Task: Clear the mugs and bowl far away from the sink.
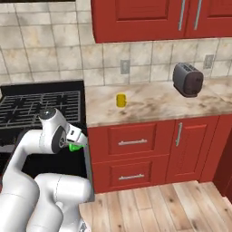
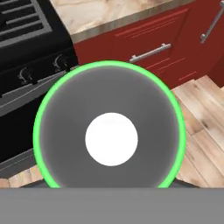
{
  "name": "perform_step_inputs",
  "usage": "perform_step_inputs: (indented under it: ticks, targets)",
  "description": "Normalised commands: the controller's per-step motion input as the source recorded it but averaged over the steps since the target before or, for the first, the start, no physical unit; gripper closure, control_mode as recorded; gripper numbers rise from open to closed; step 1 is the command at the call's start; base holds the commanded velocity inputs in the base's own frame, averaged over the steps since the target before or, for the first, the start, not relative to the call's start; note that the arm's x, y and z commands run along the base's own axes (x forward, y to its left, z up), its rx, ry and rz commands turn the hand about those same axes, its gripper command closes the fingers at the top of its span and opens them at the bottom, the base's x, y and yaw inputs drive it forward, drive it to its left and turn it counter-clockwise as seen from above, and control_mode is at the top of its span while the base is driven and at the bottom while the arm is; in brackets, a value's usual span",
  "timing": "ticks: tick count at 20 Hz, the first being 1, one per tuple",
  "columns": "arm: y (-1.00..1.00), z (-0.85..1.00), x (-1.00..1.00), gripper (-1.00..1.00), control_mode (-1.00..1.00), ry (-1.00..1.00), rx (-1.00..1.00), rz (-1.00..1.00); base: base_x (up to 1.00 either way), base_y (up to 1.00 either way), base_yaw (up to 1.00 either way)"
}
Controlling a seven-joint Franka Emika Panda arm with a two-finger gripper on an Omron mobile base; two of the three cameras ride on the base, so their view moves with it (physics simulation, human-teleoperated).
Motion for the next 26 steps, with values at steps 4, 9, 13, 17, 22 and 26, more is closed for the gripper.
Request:
perform_step_inputs:
  ticks: [4,9,13,17,22,26]
  targets:
    - [0.00,0.00,0.00,1.00,1.00,0.00,0.00,0.00,1.00,-1.00,-0.16]
    - [0.00,0.00,0.00,1.00,1.00,0.00,0.00,0.00,1.00,-1.00,-0.10]
    - [0.00,0.00,0.00,1.00,1.00,0.00,0.00,0.00,1.00,-0.82,-0.03]
    - [0.00,0.00,0.00,1.00,1.00,0.00,0.00,0.00,1.00,-0.32,0.00]
    - [0.09,0.03,0.05,1.00,-1.00,0.00,0.00,0.06,0.52,0.12,0.11]
    - [0.70,0.17,0.38,1.00,-1.00,0.04,0.00,0.31,0.00,0.00,0.00]
